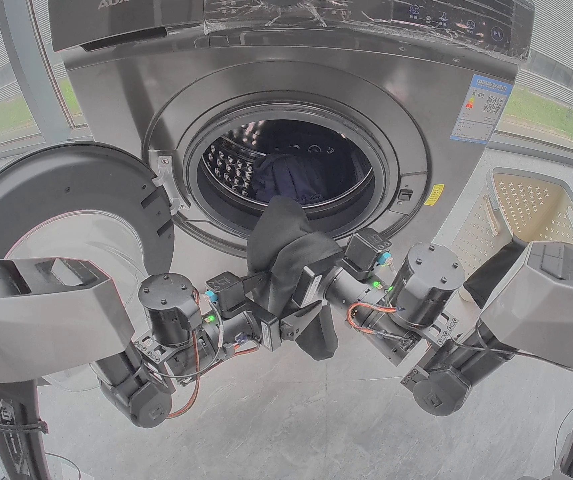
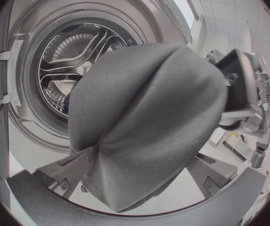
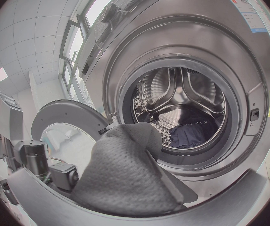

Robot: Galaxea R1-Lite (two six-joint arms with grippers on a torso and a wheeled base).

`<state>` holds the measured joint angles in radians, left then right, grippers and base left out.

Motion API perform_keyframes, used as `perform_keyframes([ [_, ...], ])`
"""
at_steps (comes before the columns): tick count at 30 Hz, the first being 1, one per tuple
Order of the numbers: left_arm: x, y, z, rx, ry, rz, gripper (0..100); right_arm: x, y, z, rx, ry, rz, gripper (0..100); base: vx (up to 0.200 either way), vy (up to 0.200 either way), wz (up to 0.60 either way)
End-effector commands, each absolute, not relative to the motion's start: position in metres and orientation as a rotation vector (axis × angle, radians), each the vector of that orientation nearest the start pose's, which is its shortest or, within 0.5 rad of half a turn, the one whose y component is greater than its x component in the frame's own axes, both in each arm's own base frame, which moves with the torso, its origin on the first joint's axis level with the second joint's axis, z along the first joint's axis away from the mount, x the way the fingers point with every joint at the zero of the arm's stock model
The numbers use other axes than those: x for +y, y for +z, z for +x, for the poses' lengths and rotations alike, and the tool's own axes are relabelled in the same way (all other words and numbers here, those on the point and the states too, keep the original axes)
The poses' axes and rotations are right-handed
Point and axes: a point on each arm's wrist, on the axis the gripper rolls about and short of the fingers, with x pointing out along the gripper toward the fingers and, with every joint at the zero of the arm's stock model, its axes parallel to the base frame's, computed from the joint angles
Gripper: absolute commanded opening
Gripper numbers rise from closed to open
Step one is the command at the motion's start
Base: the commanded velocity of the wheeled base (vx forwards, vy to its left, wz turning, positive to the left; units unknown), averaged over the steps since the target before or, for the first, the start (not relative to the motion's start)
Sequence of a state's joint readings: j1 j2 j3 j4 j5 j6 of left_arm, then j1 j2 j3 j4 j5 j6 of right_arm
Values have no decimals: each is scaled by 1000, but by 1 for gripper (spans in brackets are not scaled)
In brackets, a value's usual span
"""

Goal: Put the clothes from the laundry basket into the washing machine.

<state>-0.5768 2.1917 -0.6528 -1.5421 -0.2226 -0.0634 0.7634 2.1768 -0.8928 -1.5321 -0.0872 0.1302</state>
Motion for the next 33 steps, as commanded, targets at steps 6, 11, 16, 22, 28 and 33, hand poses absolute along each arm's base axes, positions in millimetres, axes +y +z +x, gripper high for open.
perform_keyframes([
  [6,-198,55,320,27,-751,-61,100,277,122,274,-166,715,227,0,0,0,0],
  [11,-199,51,321,35,-753,-60,100,277,121,274,-164,716,228,0,0,0,0],
  [16,-202,52,325,21,-753,-67,100,280,120,272,-160,726,231,0,0,0,0],
  [22,-206,53,331,4,-732,-79,0,280,118,273,-157,712,232,0,0,0,0],
  [28,-206,52,332,5,-729,-82,0,280,118,273,-155,705,239,0,0,0,0],
  [33,-200,56,333,4,-696,-101,0,273,122,276,-161,686,248,0,0,0,0],
])
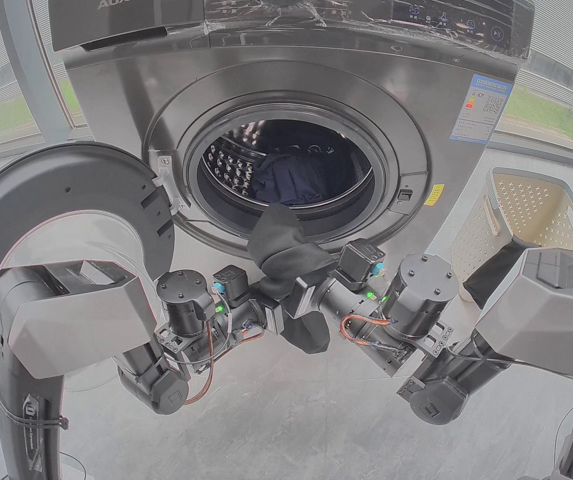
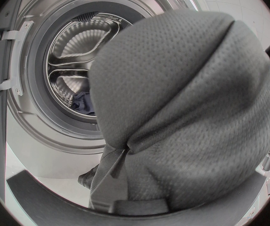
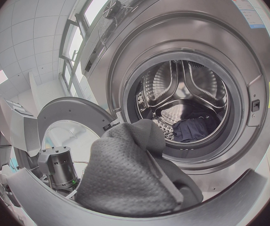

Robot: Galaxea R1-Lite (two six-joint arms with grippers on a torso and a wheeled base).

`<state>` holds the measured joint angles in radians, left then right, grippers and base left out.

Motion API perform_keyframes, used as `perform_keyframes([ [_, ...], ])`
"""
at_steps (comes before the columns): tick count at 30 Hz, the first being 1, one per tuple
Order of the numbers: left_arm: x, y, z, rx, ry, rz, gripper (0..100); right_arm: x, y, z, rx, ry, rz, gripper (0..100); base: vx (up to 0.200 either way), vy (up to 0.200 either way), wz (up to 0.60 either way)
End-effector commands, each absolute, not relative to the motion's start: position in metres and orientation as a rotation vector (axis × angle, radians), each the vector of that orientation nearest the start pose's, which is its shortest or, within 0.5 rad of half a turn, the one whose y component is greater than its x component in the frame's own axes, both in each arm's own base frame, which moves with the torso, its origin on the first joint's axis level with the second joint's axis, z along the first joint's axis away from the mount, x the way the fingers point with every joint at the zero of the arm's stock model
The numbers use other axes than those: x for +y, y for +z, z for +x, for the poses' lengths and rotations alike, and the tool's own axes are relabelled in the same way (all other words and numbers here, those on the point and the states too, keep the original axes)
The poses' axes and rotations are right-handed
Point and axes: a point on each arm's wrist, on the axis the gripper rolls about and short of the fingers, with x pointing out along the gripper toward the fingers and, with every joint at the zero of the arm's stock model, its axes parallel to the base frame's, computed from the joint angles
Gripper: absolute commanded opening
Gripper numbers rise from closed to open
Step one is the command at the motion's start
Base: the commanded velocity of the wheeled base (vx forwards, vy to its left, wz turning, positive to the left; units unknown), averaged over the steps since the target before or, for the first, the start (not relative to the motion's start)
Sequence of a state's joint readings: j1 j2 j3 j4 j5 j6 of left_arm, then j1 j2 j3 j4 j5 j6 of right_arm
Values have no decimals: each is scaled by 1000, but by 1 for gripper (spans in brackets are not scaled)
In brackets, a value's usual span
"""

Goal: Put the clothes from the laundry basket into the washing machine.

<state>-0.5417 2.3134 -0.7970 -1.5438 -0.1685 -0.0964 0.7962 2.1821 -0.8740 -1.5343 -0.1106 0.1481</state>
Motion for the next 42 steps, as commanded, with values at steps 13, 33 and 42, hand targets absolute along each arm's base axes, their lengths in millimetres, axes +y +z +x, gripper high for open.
perform_keyframes([
  [13,-176,93,320,-51,-661,-136,0,242,109,296,-115,580,233,0,0,0,0],
  [33,-172,110,306,-76,-672,-143,0,245,101,290,-85,603,219,100,0,0,0],
  [42,-158,126,280,-80,-670,-140,0,226,86,216,85,805,82,100,0,0,0],
])
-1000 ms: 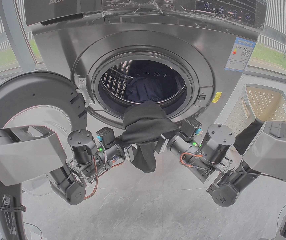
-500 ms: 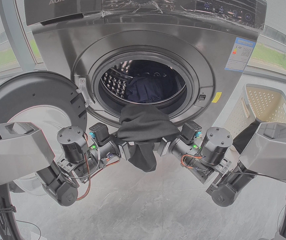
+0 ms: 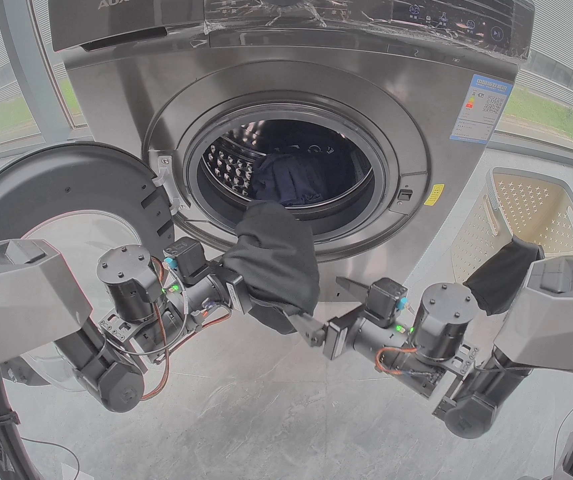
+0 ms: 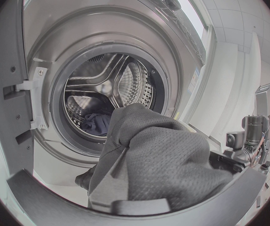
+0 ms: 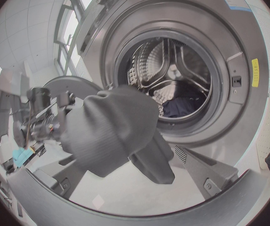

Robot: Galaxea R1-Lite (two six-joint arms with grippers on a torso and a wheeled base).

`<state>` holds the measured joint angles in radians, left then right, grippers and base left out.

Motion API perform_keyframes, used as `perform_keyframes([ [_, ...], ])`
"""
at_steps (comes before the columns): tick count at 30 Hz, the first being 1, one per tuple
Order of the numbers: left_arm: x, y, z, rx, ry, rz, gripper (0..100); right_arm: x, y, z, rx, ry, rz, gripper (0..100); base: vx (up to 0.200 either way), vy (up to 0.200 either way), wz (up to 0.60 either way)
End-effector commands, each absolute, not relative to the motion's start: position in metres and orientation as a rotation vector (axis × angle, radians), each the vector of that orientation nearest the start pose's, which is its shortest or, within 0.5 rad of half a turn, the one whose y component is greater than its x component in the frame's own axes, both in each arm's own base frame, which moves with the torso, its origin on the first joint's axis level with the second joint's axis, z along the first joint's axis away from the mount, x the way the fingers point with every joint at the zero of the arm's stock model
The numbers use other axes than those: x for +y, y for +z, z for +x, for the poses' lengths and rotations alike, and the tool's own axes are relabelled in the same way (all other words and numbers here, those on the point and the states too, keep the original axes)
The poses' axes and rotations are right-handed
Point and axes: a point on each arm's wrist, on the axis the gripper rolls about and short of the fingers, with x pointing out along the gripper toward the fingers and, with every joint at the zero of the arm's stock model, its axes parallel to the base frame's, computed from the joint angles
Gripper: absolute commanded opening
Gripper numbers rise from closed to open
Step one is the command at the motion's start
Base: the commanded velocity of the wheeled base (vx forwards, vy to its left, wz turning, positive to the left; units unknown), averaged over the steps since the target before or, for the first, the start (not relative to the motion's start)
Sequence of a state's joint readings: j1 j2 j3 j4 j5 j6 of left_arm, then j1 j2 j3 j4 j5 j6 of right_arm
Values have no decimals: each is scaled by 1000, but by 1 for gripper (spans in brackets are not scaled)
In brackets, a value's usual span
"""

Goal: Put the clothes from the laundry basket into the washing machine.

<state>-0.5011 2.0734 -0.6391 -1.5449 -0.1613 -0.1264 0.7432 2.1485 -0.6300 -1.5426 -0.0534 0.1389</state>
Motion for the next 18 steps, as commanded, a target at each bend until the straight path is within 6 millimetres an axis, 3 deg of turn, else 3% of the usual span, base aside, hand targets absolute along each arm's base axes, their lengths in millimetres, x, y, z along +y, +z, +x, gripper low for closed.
perform_keyframes([
  [1,-156,126,276,-75,-670,-138,0,223,86,211,93,817,75,100,0,0,0],
  [5,-145,132,257,-66,-674,-138,0,210,87,195,119,829,55,100,0,0,0],
  [10,-133,140,233,-65,-679,-139,0,200,98,194,97,801,84,100,0,0,0],
  [12,-127,143,224,-72,-680,-135,0,187,104,206,69,735,95,100,0,0,0],
  [18,-124,139,223,-62,-669,-97,0,168,104,224,62,642,98,100,0,0,0],
])
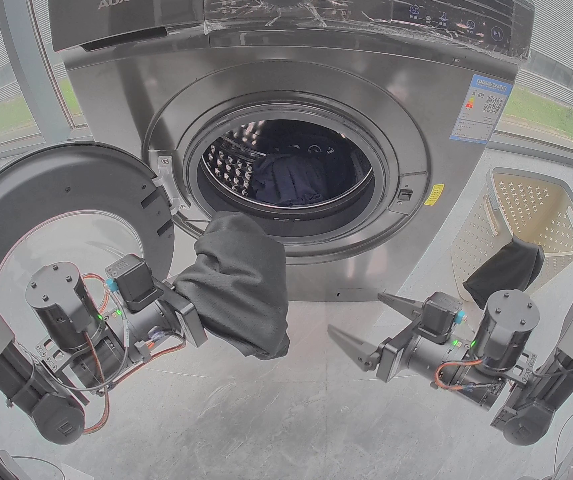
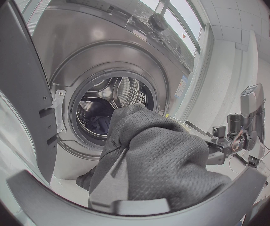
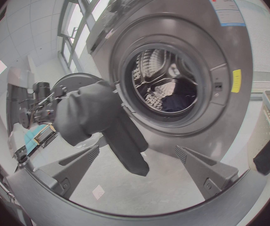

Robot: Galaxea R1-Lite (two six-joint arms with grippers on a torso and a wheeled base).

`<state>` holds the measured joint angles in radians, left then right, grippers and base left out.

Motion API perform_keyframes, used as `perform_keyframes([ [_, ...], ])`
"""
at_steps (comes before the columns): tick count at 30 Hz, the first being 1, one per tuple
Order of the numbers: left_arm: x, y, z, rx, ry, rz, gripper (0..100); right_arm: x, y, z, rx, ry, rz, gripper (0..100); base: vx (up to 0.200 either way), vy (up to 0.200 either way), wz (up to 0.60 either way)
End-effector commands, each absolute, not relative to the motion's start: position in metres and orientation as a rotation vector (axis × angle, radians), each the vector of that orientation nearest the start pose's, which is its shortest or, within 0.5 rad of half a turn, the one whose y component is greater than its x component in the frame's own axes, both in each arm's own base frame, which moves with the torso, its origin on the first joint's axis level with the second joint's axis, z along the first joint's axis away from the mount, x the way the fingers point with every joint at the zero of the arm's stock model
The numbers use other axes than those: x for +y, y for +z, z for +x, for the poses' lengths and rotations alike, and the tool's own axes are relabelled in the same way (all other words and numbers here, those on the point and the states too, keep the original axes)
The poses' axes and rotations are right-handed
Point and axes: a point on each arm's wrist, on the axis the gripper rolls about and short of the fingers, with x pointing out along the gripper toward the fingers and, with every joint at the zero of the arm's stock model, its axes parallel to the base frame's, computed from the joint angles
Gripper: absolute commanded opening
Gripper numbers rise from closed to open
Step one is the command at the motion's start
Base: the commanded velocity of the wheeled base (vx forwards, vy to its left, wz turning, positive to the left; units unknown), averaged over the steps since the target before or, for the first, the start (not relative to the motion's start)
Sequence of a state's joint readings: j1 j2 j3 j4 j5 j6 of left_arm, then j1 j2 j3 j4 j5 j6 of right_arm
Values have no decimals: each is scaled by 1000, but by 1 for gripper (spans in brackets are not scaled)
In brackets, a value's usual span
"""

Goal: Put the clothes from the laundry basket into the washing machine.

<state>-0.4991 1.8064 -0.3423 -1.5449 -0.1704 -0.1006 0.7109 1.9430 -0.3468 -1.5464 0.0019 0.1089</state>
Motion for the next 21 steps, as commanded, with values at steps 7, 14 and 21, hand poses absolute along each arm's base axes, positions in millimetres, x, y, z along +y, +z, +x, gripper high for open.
perform_keyframes([
  [7,-124,135,221,-46,-670,-93,0,161,103,226,69,619,97,100,0,0,0],
  [14,-121,132,219,-31,-663,-89,0,162,99,226,84,618,94,100,0,0,0],
  [21,-122,128,219,-13,-667,-86,0,163,98,225,92,617,94,100,143,0,0],
])
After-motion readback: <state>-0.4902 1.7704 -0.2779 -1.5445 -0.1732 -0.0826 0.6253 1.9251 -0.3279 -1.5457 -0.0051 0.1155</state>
